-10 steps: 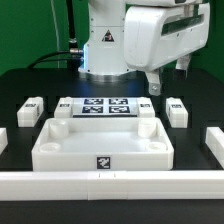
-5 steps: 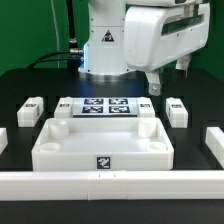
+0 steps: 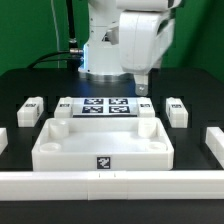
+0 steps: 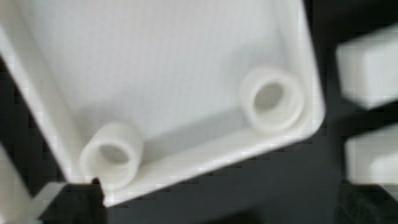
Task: Assemble desk
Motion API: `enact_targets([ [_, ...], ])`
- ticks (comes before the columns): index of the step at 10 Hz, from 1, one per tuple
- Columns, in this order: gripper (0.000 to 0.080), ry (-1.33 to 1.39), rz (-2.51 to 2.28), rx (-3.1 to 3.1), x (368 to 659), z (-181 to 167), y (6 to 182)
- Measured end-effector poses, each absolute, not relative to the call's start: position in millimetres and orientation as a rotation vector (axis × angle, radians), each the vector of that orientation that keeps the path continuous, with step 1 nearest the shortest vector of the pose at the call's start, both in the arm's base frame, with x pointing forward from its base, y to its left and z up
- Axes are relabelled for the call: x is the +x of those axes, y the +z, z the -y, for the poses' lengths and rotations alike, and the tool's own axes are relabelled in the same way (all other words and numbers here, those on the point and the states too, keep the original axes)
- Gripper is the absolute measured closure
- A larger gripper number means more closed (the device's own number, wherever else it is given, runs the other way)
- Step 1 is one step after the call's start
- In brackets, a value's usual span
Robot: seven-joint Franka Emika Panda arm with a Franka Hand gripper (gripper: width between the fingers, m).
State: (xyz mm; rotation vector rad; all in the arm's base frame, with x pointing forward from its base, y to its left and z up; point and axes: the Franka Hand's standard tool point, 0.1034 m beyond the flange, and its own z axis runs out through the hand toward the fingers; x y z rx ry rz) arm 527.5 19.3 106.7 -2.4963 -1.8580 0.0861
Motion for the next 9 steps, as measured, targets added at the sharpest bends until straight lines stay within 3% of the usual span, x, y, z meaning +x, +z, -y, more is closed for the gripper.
enact_targets([
  [2,0.015,0.099,2.049,-2.325,511,-3,102.6],
  [5,0.015,0.087,2.18,-2.197,509,2,97.5],
  [7,0.015,0.096,2.232,-2.103,484,39,66.1],
  [9,0.015,0.077,2.234,-2.09,477,59,39.1],
])
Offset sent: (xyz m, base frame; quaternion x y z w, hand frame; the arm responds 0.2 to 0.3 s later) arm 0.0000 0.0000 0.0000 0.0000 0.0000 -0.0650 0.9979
